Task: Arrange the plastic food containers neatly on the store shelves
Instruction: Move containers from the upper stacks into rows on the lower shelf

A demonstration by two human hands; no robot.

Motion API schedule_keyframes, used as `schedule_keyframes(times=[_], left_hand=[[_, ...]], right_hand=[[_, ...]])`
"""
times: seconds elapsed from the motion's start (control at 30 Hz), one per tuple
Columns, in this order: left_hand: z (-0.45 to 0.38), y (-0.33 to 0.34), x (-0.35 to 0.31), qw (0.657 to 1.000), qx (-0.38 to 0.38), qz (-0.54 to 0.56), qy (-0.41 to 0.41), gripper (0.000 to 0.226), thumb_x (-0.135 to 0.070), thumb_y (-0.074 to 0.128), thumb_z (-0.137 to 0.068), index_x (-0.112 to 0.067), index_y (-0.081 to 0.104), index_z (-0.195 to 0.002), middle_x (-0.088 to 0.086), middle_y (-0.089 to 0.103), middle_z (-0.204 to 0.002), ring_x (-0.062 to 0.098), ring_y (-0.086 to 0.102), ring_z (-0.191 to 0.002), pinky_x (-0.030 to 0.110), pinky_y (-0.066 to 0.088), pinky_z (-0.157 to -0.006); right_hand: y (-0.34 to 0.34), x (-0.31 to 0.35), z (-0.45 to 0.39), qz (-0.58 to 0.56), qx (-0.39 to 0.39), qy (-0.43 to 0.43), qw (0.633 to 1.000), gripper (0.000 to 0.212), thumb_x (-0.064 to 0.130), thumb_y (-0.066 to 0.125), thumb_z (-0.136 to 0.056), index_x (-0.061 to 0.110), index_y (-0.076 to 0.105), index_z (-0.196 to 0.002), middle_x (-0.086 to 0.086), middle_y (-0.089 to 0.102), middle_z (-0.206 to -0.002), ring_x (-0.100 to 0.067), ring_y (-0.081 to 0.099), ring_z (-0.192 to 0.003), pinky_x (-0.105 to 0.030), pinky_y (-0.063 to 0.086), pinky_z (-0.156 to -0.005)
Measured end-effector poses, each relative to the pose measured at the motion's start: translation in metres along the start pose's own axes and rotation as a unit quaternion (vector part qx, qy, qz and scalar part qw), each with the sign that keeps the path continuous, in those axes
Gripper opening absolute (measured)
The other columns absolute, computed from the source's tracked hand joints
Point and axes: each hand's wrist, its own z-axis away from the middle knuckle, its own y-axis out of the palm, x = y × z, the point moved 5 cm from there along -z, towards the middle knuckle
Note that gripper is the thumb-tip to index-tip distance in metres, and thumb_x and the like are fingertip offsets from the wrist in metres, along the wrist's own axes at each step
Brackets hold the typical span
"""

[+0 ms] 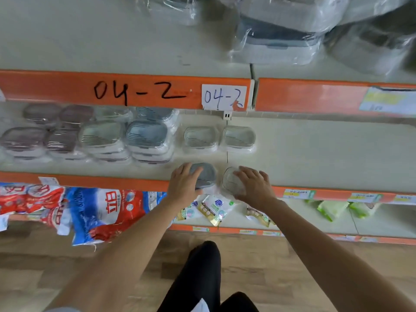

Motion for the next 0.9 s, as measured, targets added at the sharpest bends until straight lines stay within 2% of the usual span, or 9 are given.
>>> schedule_keyframes(times=[0.13,0.27,0.4,0.5,0.57,0.63,0.73,0.8,0.9], left_hand=[[-0.019,0.002,0.003,0.999,-0.034,-0.041,0.011,0.068,-0.035,0.060,-0.089,-0.020,0.028,-0.148,0.007,0.032,-0.144,0.025,0.029,-0.132,0.035,0.026,-0.107],[-0.036,0.006,0.000,0.999,-0.027,-0.021,0.010,0.064,-0.033,0.049,-0.096,-0.013,0.021,-0.150,0.010,0.027,-0.150,0.026,0.026,-0.136,0.034,0.028,-0.109],[-0.048,0.018,0.005,0.998,0.055,-0.011,0.006,0.075,-0.032,0.043,-0.098,-0.009,-0.006,-0.151,0.012,-0.012,-0.158,0.026,-0.008,-0.147,0.035,0.003,-0.118],[-0.050,0.015,0.006,0.996,0.091,-0.022,0.008,0.081,-0.030,0.046,-0.097,-0.008,-0.012,-0.149,0.013,-0.019,-0.157,0.027,-0.015,-0.145,0.035,-0.002,-0.117],[-0.044,0.005,0.003,0.995,0.100,-0.019,0.010,0.079,-0.028,0.048,-0.096,-0.005,-0.005,-0.150,0.015,-0.012,-0.158,0.028,-0.008,-0.146,0.036,0.003,-0.118],[-0.033,-0.010,-0.002,0.996,0.091,-0.011,0.017,0.070,-0.026,0.048,-0.096,-0.002,0.011,-0.149,0.015,0.004,-0.158,0.028,0.007,-0.146,0.037,0.016,-0.117],[-0.006,-0.035,-0.008,0.995,0.099,0.006,0.031,0.040,-0.020,0.046,-0.095,-0.003,0.042,-0.131,0.011,0.037,-0.142,0.024,0.037,-0.130,0.036,0.042,-0.099],[0.013,-0.054,-0.013,0.993,0.104,-0.021,0.042,0.024,-0.019,0.044,-0.095,-0.004,0.052,-0.113,0.009,0.049,-0.123,0.022,0.048,-0.111,0.034,0.042,-0.087],[0.043,-0.085,-0.020,0.992,0.104,-0.052,0.041,0.022,-0.020,0.042,-0.095,-0.006,0.055,-0.107,0.009,0.053,-0.112,0.023,0.052,-0.103,0.034,0.042,-0.082]], right_hand=[[0.000,-0.002,-0.019,0.047,-0.064,0.001,0.997,0.045,0.038,0.044,-0.096,0.031,0.040,-0.140,-0.001,0.027,-0.148,-0.021,0.025,-0.134,-0.034,0.023,-0.106],[0.005,-0.001,-0.034,0.049,-0.069,0.022,0.996,0.049,0.023,0.036,-0.099,0.024,0.026,-0.147,-0.003,0.032,-0.142,-0.022,0.030,-0.130,-0.031,0.030,-0.101],[0.013,-0.004,-0.049,0.028,-0.027,0.044,0.998,0.059,0.031,0.035,-0.100,0.017,0.009,-0.151,-0.005,0.011,-0.156,-0.022,0.011,-0.143,-0.033,0.018,-0.113],[0.010,-0.005,-0.056,0.030,0.030,0.040,0.998,0.065,0.037,0.034,-0.100,0.014,0.000,-0.151,-0.006,-0.004,-0.159,-0.021,-0.001,-0.146,-0.035,0.009,-0.117],[0.001,-0.002,-0.052,0.031,0.056,0.037,0.997,0.065,0.037,0.036,-0.099,0.013,0.004,-0.151,-0.007,-0.002,-0.159,-0.022,0.002,-0.146,-0.035,0.012,-0.116],[-0.014,0.005,-0.041,0.031,0.058,0.023,0.998,0.062,0.036,0.039,-0.098,0.010,0.014,-0.149,-0.006,0.009,-0.158,-0.022,0.014,-0.144,-0.037,0.020,-0.113],[-0.037,0.023,-0.015,0.031,0.060,-0.017,0.998,0.050,0.032,0.044,-0.096,0.011,0.032,-0.140,-0.005,0.029,-0.148,-0.023,0.029,-0.135,-0.039,0.032,-0.104],[-0.056,0.035,0.004,0.027,0.055,-0.036,0.997,0.046,0.028,0.046,-0.095,0.011,0.038,-0.137,-0.005,0.036,-0.143,-0.023,0.033,-0.132,-0.038,0.035,-0.102],[-0.086,0.048,0.036,0.024,0.036,-0.053,0.998,0.039,0.023,0.047,-0.093,0.010,0.044,-0.130,-0.006,0.045,-0.134,-0.023,0.040,-0.126,-0.037,0.041,-0.098]])
